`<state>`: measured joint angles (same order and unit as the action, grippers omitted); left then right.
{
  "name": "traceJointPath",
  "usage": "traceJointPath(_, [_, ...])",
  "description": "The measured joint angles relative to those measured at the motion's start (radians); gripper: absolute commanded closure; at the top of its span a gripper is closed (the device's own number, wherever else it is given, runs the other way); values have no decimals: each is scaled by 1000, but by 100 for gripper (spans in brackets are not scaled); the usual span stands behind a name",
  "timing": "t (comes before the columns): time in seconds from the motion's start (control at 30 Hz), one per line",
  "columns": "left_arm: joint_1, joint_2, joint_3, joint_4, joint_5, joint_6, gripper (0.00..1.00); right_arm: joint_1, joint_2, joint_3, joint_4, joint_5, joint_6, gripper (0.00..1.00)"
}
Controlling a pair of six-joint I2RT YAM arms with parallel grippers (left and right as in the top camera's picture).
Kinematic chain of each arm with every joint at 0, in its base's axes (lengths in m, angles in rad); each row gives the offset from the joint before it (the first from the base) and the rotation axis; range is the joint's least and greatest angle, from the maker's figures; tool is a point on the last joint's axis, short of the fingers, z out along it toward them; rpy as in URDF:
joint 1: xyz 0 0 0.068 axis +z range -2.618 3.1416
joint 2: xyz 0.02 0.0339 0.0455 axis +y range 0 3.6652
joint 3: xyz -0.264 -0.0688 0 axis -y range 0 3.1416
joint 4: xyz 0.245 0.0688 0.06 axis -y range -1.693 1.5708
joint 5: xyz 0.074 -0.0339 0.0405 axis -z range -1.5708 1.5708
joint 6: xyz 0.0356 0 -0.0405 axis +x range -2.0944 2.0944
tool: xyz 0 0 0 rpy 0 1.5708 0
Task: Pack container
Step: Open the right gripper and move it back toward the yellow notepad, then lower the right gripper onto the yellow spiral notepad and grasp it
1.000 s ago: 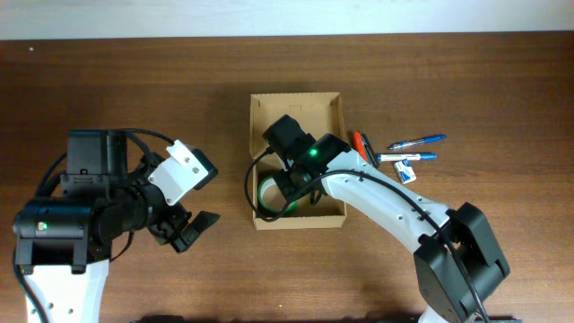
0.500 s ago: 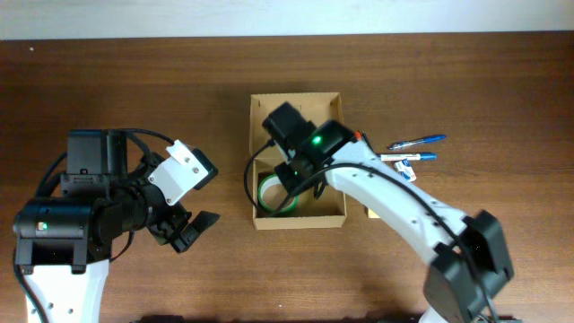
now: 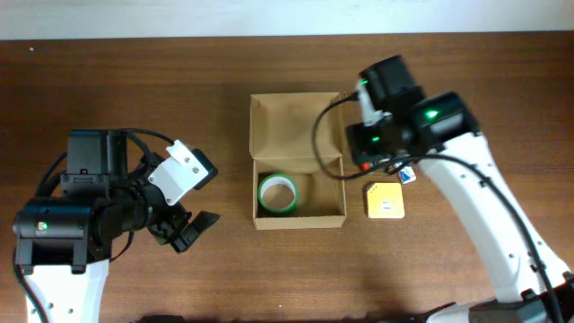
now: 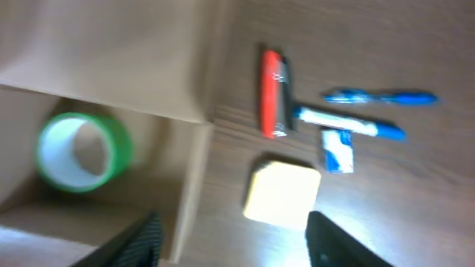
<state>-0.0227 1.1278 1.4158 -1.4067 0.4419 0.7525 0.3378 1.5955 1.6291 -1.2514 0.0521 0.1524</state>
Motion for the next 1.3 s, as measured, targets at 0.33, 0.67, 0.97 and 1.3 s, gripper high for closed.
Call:
traceJointPath(0.33, [0,0,0,0,0,0,0,-180,0,-230,79,-42,5,10])
traceJointPath(0.67, [0,0,0,0,0,0,0,-206,0,-460,250,-80,23,9])
traceJointPath(0.97, [0,0,0,0,0,0,1,-206,0,-617,387,-84,36,1])
traceJointPath(1.3, [0,0,0,0,0,0,0,-205,0,-766,558,-92,56,1])
